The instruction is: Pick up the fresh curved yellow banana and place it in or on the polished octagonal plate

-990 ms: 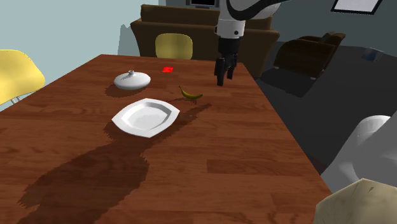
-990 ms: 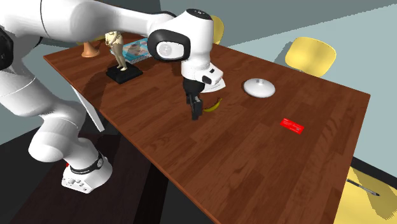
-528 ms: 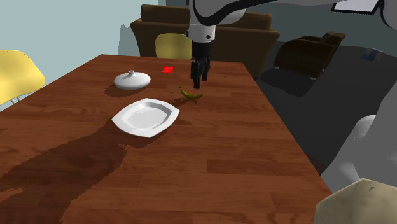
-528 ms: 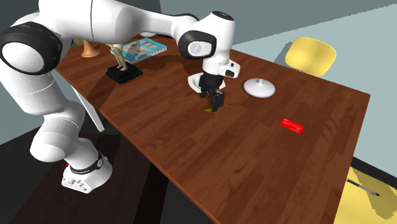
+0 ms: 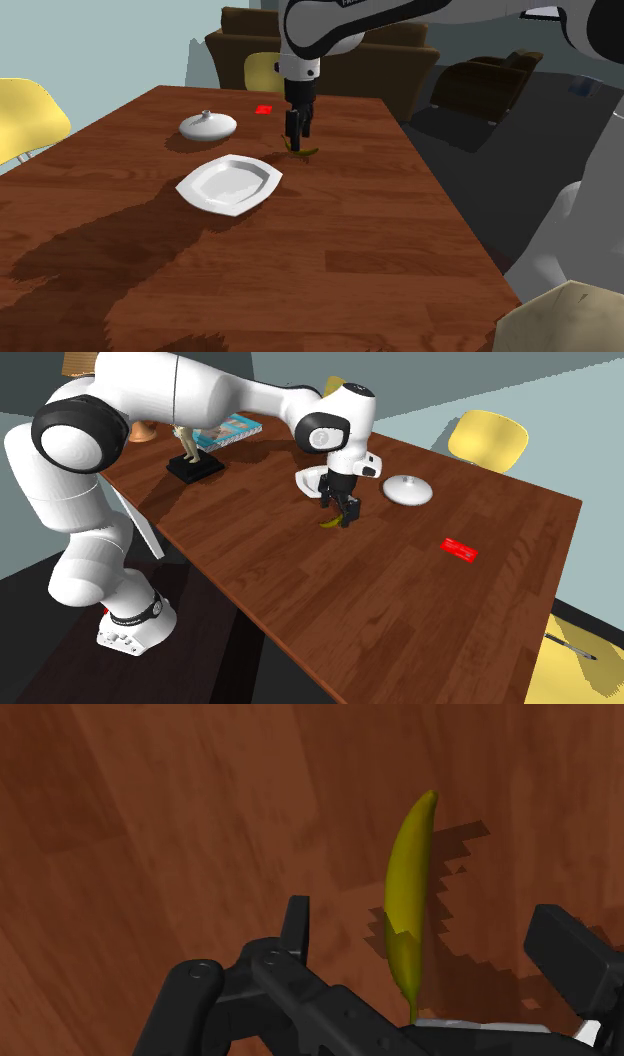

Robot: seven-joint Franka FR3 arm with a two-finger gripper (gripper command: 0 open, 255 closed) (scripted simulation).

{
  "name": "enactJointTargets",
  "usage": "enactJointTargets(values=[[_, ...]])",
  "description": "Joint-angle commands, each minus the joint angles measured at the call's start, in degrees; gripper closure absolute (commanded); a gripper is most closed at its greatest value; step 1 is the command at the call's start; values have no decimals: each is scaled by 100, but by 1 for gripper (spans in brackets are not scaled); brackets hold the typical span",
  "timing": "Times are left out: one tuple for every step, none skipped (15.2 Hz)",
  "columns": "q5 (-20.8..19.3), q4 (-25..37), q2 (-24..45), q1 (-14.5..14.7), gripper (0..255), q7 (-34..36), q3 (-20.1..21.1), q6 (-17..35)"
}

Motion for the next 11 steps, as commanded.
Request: enactJointTargets(values=[[0,-140,12,6,0,3,5,155],[-1,-243,26,9,0,3,6,273],[0,-244,25,9,0,3,6,273],[0,-243,26,9,0,3,6,273],[-1,-243,26,9,0,3,6,273],[-1,-243,26,9,0,3,6,273],[-1,-243,26,9,0,3,6,273],[-1,-243,26,9,0,3,6,273],[-1,-243,26,9,0,3,6,273],[-1,-243,26,9,0,4,6,272],[-1,-243,26,9,255,4,6,272]])
